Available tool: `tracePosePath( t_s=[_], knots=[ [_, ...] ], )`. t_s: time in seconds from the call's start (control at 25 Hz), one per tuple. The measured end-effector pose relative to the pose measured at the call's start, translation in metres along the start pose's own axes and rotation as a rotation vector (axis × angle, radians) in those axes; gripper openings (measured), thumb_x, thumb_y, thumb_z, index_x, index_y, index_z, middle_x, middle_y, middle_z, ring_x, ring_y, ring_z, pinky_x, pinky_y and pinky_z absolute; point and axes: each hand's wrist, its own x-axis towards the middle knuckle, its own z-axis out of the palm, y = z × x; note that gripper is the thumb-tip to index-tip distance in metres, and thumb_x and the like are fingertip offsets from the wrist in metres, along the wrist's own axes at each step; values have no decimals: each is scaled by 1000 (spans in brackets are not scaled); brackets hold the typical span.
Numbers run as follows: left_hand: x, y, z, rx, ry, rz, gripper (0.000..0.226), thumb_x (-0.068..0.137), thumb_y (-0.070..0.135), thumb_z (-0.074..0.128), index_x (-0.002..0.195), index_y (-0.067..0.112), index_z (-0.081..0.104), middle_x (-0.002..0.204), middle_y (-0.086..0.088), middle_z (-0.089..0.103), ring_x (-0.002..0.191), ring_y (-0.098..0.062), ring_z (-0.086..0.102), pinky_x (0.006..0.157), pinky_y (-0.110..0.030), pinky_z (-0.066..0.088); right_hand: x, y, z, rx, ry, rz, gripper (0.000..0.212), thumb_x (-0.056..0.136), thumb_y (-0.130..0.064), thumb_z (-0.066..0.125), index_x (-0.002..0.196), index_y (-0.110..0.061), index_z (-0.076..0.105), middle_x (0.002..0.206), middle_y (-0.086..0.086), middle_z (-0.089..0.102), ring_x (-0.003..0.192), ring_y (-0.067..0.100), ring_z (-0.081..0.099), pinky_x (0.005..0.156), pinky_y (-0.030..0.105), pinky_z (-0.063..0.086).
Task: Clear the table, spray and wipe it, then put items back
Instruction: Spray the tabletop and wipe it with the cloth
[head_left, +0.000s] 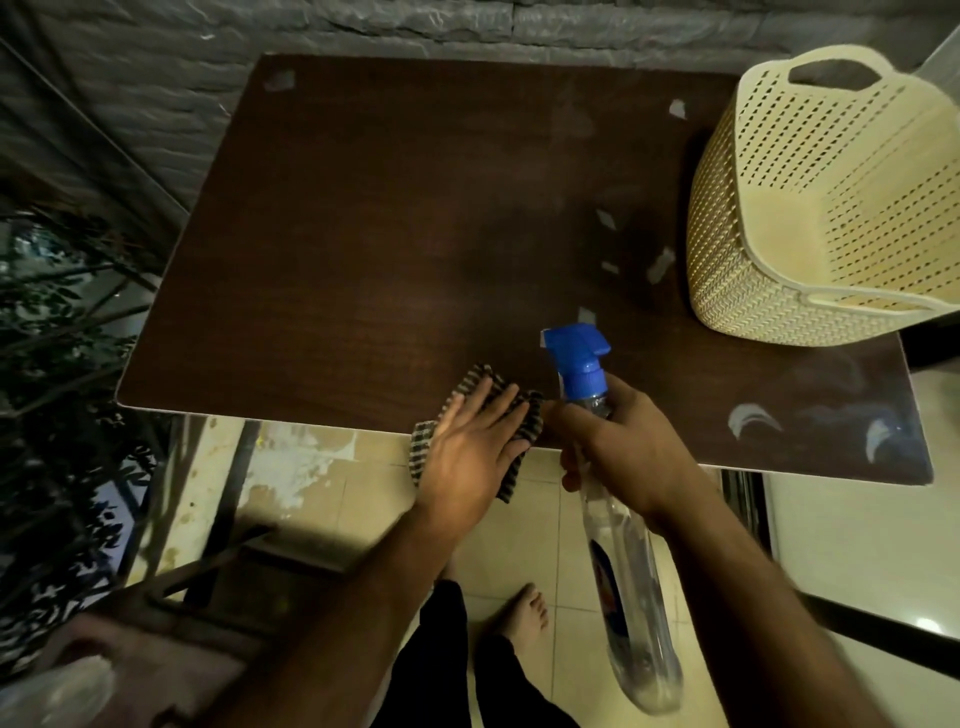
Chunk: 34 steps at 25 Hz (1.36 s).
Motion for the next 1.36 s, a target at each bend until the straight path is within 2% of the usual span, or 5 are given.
tracePosePath(
  t_s=[0.16,0.44,0.68,1.08,1.36],
  knots=[
    [-20,1,4,-95,53,19,47,94,39,35,122,17,65,135,3,59,136,-14,40,114,-42,30,-13,6,3,-40,-12,33,29,85,-33,66,109,-24,52,80,10,65,58,19,62,64,43,59],
    [-48,14,-27,-439,-85,-120,36,98,23,50,133,21,57,138,6,55,131,-7,45,113,-30,32,-47,9,4,-98,-78,87,28,88,-31,65,110,-23,50,76,8,64,55,15,60,54,28,55],
    [-33,7,-83,-469,84,-224,34,99,24,51,130,13,60,133,0,60,124,-12,53,106,-22,37,-69,-2,-4,-89,-57,81,35,88,-30,65,117,-27,46,79,7,64,58,15,61,54,26,54],
    [-1,61,-159,-490,237,-134,33,100,27,48,129,17,61,127,6,62,116,-8,55,90,-13,35,-119,-33,-40,-44,197,-254,25,85,-29,68,105,-37,55,80,4,69,65,21,68,67,37,59],
    [45,86,-178,-484,204,-75,32,99,32,49,127,22,62,124,6,65,114,-13,58,84,-18,37,-112,-35,-69,65,466,-384,29,88,-26,67,107,-42,54,94,-15,66,84,-10,63,71,9,50]
  ],
)
